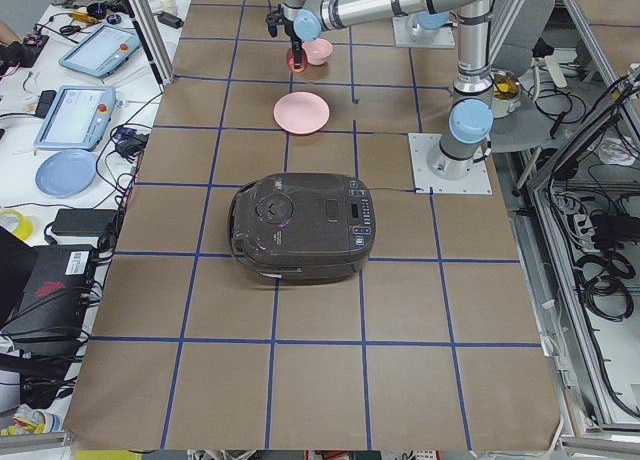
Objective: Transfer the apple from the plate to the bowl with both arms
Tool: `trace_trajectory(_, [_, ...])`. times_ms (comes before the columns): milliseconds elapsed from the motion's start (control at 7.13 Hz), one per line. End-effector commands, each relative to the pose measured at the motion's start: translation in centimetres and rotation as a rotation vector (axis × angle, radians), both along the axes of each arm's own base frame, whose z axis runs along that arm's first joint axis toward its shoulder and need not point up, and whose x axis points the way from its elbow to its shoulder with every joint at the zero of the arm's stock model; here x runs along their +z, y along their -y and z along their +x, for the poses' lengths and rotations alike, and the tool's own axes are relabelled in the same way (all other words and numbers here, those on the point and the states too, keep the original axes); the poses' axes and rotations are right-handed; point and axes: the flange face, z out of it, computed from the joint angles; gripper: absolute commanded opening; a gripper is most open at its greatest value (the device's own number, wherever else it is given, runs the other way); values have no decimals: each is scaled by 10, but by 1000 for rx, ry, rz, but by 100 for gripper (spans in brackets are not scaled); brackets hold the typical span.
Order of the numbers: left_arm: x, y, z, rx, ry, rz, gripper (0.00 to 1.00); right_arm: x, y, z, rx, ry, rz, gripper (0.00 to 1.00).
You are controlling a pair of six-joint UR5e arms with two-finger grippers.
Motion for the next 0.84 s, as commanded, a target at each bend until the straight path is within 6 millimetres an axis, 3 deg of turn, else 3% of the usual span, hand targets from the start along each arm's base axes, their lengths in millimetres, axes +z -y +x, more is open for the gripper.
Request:
trace_trajectory(0, [-9, -31, -59, 83, -4, 13, 0, 9, 5, -69, -36, -4, -18, 100])
trace_trajectory(280, [-14, -43, -109, 99, -22, -6, 0, 9, 2, -74, -44, -2, -6, 100])
trace_trajectory(421, [-29, -49, -126, 81, -4, 1, 0, 9, 2, -75, -46, -2, 1, 100])
trace_trajectory(701, [-55, -47, -132, 66, 24, 15, 0, 5, -1, -81, -40, -66, 25, 100])
